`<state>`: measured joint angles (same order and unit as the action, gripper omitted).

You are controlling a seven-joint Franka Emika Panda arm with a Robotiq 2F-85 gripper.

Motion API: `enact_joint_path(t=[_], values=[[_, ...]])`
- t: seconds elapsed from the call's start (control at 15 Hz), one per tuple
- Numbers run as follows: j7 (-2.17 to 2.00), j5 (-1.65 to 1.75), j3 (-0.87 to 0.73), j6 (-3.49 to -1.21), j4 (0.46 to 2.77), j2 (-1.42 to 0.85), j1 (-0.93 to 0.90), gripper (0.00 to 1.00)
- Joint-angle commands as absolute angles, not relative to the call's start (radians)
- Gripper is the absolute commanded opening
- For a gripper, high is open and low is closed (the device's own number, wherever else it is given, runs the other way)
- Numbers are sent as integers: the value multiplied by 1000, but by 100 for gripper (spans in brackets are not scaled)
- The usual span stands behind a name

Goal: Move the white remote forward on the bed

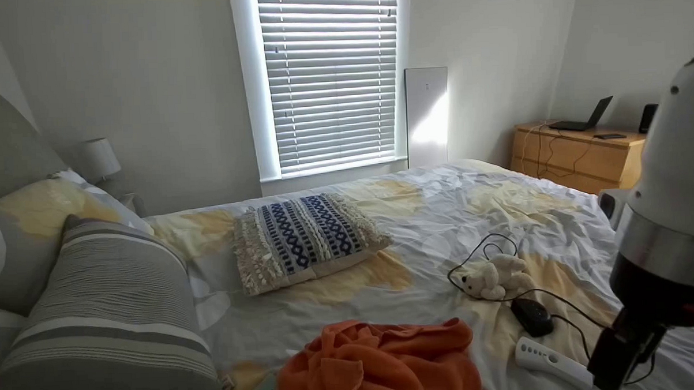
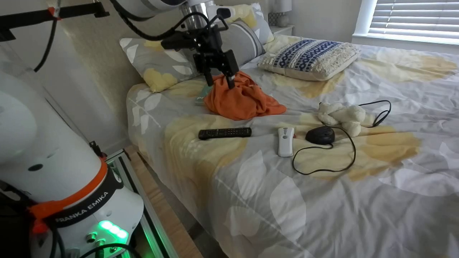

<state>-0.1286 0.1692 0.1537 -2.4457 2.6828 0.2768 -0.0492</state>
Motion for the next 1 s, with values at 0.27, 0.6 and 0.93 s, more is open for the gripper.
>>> enact_joint_path(t=[0.27, 0.6, 0.93], values=[[-9, 245, 84, -2672, 2749, 222, -8, 100], [3, 263, 78, -2684, 2741, 205, 2, 100], [169, 295, -11, -2733, 2718, 101, 58, 100]])
